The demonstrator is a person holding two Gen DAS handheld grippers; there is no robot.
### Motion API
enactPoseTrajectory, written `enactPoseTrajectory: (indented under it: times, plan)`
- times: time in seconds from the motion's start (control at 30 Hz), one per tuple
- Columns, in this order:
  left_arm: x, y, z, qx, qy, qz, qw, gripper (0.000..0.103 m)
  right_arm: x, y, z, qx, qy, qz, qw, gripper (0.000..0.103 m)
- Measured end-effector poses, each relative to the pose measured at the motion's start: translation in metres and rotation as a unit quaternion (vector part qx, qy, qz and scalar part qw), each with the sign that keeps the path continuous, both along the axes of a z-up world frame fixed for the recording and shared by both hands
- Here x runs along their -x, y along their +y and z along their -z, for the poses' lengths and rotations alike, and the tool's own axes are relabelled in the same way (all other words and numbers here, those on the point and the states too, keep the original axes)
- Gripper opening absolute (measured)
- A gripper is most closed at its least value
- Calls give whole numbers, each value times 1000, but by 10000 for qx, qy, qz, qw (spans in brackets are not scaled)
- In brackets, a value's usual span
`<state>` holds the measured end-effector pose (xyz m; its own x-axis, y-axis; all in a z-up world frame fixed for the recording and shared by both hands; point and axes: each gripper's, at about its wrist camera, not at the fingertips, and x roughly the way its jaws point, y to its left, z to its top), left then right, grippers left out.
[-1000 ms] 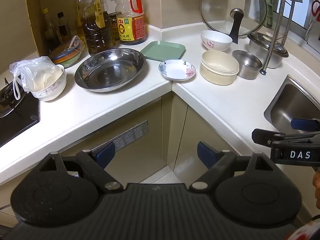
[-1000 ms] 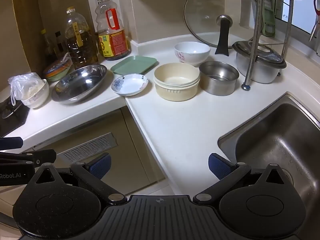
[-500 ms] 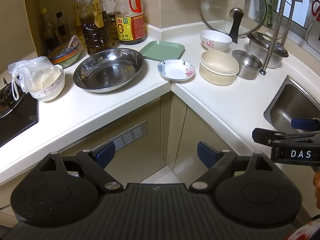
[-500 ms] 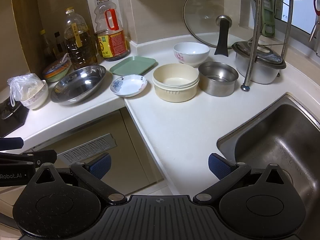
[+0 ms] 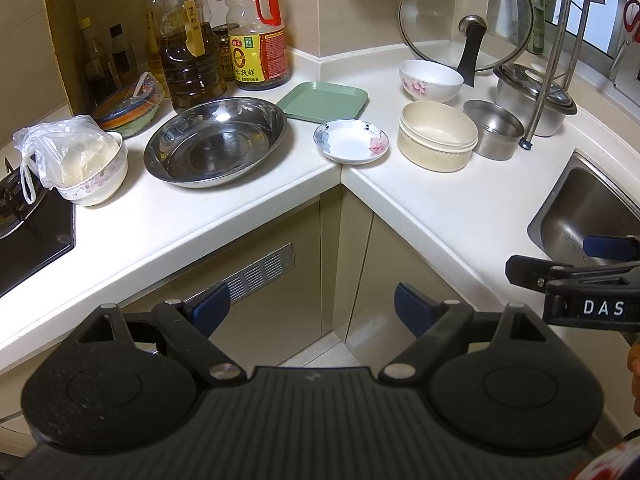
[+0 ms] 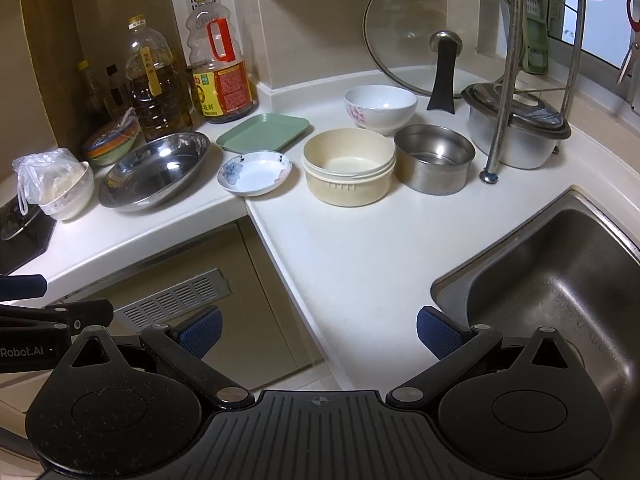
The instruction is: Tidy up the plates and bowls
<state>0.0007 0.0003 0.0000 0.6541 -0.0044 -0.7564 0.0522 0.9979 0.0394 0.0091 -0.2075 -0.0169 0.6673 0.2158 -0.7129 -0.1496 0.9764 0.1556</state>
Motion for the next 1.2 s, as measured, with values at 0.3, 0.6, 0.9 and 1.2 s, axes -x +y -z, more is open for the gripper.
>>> enactPoseTrajectory:
  times: [0.3,0.6,0.9,1.2]
  plan:
    - [2,-4,-2,9,6,8,10000,88,-1,-1,-2,2,10,12,10000,103]
    - [-1,-7,-2,11,13,6,10000,88,-2,-1,-2,3,10,10,10000,103]
    - [-1,-7,-2,14,19,8,10000,88,-2,-1,-2,2,8,8,10000,103]
    - [-1,-7,-2,17,20,11,10000,88,-3,0,-2,2,11,15,10000,103]
